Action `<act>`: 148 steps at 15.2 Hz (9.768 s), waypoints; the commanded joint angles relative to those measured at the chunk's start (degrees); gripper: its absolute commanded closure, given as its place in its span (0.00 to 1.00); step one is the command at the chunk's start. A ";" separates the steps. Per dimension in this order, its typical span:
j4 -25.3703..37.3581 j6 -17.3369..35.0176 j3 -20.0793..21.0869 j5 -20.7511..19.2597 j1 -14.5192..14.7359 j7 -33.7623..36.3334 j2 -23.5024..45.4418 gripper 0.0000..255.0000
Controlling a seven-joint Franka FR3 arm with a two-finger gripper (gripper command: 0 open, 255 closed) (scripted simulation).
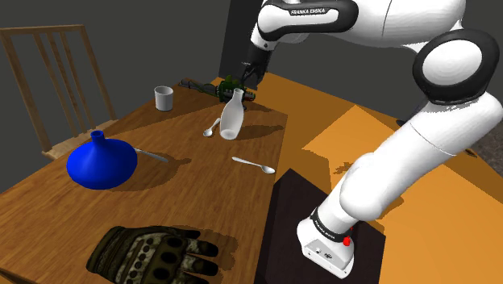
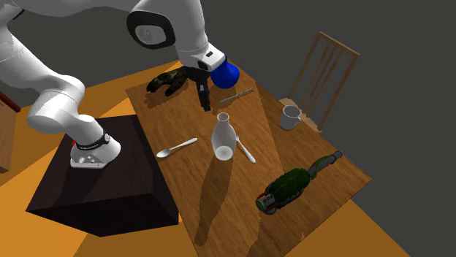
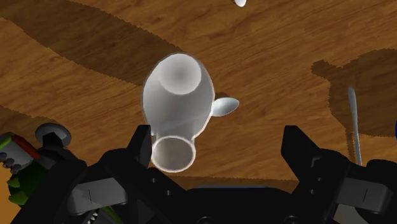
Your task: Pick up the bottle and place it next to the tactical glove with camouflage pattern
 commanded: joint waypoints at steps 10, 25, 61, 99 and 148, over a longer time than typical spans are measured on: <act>6.20 5.29 -1.36 0.98 -1.20 -2.92 14.01 0.00; 5.16 7.11 -1.34 1.17 -1.23 -3.05 14.79 1.00; 26.02 -16.27 -1.48 0.47 -1.24 -2.47 12.21 1.00; 61.70 -44.32 0.66 1.06 4.09 5.93 19.87 1.00; 31.54 -22.36 13.63 -2.94 26.55 40.52 12.22 1.00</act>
